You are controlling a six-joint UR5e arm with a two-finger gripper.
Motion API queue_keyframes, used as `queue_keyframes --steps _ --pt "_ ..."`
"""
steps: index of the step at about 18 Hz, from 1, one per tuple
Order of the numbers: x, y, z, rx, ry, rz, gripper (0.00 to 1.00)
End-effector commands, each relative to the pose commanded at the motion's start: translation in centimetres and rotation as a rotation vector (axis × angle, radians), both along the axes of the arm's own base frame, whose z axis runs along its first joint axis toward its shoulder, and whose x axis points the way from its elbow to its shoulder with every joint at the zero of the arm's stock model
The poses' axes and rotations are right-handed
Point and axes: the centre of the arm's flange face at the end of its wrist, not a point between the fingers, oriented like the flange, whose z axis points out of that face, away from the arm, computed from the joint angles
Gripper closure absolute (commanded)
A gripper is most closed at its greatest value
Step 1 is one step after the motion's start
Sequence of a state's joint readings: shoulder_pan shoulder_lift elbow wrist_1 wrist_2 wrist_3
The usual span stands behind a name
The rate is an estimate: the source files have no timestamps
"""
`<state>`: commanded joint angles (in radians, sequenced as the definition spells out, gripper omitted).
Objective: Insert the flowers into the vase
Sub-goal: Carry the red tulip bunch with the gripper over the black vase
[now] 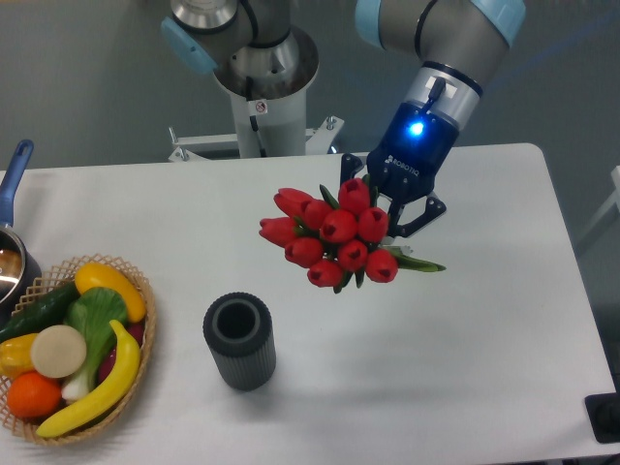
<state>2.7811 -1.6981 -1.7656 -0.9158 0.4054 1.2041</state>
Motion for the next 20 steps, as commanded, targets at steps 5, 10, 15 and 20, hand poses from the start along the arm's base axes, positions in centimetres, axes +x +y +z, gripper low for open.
queue_keyframes --steps 5,10,15,20 --pt "2.0 2.8 0.8 0.13 -0.038 -0.101 0.63" --pt "3.3 5.0 0.5 0.214 -0.099 -0.177 0.63" --pt "5.5 7.1 0.4 0.251 -0.134 -0.243 0.63" --pt "5.6 7.9 0.1 0.306 -0.176 -0.275 0.63"
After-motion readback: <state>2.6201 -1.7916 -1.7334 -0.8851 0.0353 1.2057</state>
